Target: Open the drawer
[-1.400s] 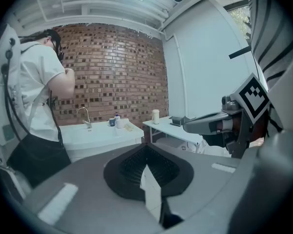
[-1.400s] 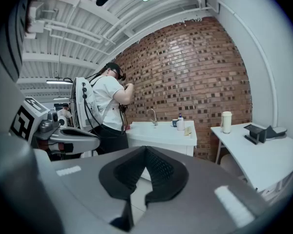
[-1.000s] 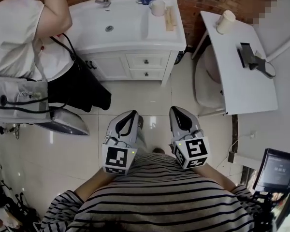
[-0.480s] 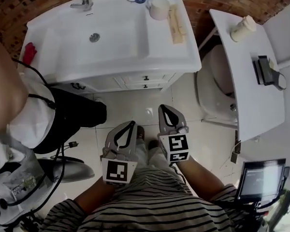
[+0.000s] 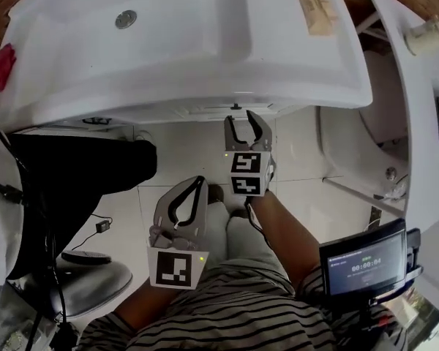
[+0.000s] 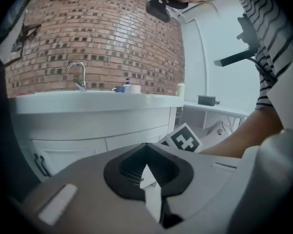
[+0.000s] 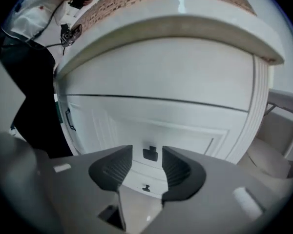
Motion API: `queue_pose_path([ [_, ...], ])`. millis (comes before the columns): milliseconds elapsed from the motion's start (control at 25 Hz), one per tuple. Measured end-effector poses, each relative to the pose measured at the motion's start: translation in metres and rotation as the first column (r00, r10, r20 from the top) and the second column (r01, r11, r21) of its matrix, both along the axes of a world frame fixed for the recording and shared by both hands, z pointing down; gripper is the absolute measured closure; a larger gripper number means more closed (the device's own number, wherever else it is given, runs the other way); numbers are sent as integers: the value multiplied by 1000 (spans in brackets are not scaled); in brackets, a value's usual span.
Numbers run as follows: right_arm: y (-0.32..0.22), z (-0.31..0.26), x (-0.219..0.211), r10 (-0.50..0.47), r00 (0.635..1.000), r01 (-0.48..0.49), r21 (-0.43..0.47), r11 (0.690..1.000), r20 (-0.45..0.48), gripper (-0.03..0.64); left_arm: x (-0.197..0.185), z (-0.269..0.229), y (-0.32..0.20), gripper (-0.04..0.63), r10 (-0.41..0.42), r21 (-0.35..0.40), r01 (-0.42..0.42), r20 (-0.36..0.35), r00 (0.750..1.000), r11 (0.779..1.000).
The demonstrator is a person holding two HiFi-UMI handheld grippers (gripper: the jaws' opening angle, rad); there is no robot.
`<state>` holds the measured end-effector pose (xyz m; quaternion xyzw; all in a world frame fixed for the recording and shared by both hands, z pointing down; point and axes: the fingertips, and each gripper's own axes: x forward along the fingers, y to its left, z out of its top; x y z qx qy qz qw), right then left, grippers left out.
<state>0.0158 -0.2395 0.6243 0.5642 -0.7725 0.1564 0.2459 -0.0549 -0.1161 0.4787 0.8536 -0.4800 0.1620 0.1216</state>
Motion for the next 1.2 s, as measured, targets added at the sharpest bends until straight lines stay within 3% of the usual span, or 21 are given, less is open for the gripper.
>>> queue_pose_path([
  [200, -26, 34, -2, 60, 998, -61, -15, 998, -27, 438, -18, 30, -2, 580, -47, -22, 47, 8, 999, 999],
  [320, -25, 33, 1, 83, 995, -83, -12, 996, -48, 480, -27, 29, 3, 580, -69, -27, 69, 18, 997, 997],
  [600, -11, 34, 1, 77, 997, -79, -76, 994, -21, 491, -27, 13, 16, 580, -51, -23, 51, 38, 998, 998],
  [1200, 161, 43, 0, 1, 1000, -7, -247, 969, -22, 494, -4, -23, 84, 580, 21, -42, -18, 69, 997, 999],
])
